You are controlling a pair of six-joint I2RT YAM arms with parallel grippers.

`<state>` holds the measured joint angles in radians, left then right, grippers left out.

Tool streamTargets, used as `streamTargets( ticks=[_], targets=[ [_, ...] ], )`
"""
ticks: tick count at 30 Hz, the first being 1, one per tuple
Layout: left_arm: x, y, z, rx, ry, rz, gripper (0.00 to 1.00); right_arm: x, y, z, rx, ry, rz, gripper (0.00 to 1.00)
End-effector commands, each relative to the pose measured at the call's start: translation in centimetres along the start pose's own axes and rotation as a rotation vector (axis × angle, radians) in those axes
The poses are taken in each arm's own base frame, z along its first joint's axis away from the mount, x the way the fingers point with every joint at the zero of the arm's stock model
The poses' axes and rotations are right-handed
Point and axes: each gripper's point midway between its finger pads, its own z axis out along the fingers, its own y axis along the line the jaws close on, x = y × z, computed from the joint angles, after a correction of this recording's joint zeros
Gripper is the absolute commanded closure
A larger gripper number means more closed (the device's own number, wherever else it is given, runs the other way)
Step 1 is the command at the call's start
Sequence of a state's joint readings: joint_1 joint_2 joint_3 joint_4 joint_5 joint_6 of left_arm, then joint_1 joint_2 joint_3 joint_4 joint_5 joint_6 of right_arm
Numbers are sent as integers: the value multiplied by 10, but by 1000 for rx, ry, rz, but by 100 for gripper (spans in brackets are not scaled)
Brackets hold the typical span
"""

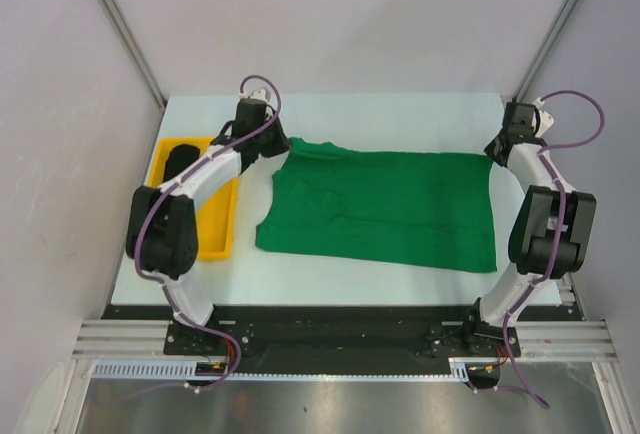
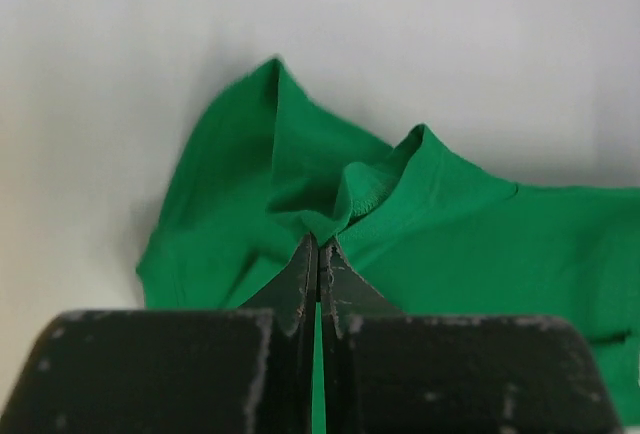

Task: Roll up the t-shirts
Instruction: Fold the T-shirt at the center of the board.

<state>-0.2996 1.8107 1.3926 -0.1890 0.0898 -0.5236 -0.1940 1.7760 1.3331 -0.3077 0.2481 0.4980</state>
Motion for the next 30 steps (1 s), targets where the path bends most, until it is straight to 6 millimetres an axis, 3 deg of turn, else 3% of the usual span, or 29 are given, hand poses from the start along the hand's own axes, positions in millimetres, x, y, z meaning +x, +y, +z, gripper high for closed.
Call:
streamTargets(
  ticks=[1,2,4,6,7,8,13,22,25,26,30],
  targets=[
    [35,-8,-43,30,26,-32,100,12,-27,-21,64,27,17,100],
    [35,-16,-59,49,2,-39,100,16,-28,-24,61,36,19,100],
    [62,-3,-68,24,33,-54,100,21,-31,-32,51,46,27,100],
    [68,-6,-84,49,15,-74,100,34,-39,-37,61,72,25,100],
    [84,2,-86,41,39,-78,100,38,-43,-38,68,80,28,100],
    [85,-3,-94,60,27,-77,100,48,-48,-37,76,102,24,100],
    [111,6,-102,59,57,-77,100,68,-65,-41,91,139,46,100],
    [120,12,-107,54,64,-73,100,88,-84,-49,103,154,78,100],
    [126,11,-108,73,76,-69,100,97,-91,-48,99,176,91,87],
    [131,8,-107,90,93,-68,100,96,-92,-50,88,174,101,76],
    [153,10,-103,99,137,-66,100,100,-93,-57,64,185,118,54]
  ],
)
